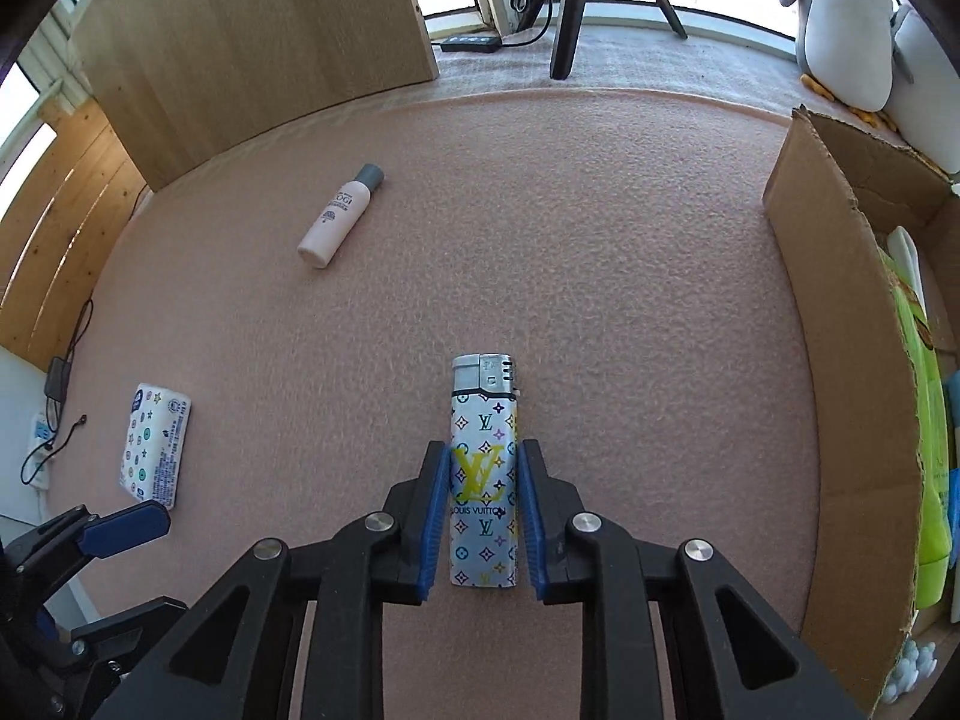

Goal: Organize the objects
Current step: 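Carry the lighter into the box and open the right tool, then reach the right tool to the dotted tissue pack and grasp it, then carry the tissue pack into the box and open the right tool, then reach the left tool to the small white bottle and grasp it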

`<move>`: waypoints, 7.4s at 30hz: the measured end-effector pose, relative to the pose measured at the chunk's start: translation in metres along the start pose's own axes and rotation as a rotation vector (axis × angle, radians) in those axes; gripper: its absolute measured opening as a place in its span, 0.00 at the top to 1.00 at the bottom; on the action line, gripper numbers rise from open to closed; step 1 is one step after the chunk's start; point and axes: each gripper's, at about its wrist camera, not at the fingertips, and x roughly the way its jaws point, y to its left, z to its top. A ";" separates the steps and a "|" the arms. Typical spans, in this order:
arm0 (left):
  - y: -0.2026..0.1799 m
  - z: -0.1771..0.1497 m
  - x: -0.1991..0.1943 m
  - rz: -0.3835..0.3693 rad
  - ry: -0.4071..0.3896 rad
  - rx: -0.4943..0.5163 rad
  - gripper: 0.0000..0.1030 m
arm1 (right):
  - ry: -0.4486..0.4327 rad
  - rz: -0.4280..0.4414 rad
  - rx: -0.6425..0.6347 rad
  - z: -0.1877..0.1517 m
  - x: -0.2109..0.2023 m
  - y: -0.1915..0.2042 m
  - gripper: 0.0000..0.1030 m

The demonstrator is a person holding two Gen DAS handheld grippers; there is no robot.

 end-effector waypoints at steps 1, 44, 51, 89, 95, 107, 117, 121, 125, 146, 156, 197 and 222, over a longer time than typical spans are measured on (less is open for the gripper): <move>-0.001 -0.001 0.000 0.001 0.001 0.002 0.26 | -0.011 0.008 0.016 -0.003 -0.005 -0.002 0.80; -0.015 -0.009 -0.006 -0.005 0.005 0.035 0.26 | -0.245 -0.236 0.200 -0.032 -0.126 -0.120 0.53; -0.006 -0.009 -0.017 0.003 -0.018 0.026 0.26 | -0.241 -0.192 0.182 -0.028 -0.124 -0.102 0.45; 0.117 0.011 -0.028 0.042 0.006 -0.006 0.38 | 0.072 0.260 -0.021 -0.001 0.011 0.130 0.35; 0.121 0.012 -0.021 0.024 0.028 0.009 0.42 | 0.132 0.286 -0.010 0.003 0.033 0.138 0.55; 0.122 0.009 -0.018 0.016 0.029 0.014 0.49 | 0.204 0.364 -0.016 0.003 0.053 0.150 0.75; 0.092 0.014 -0.018 0.010 0.005 0.033 0.52 | 0.154 0.312 -0.055 0.005 0.028 0.140 0.76; 0.064 0.023 -0.018 -0.005 -0.014 0.071 0.52 | 0.103 0.289 -0.049 0.007 0.005 0.122 0.76; 0.027 0.035 -0.015 -0.028 -0.030 0.121 0.52 | 0.047 0.265 -0.026 0.010 -0.021 0.095 0.76; -0.199 0.078 0.055 -0.130 -0.042 0.353 0.52 | -0.155 0.086 0.089 0.023 -0.120 -0.089 0.76; -0.277 0.083 0.093 -0.137 -0.023 0.456 0.52 | -0.195 0.035 0.164 0.020 -0.139 -0.156 0.76; -0.262 0.099 0.093 -0.017 -0.072 0.467 0.21 | -0.248 -0.104 0.196 0.009 -0.150 -0.175 0.35; -0.037 0.155 0.070 0.256 -0.066 0.185 0.19 | -0.262 -0.088 0.222 -0.067 -0.167 -0.124 0.31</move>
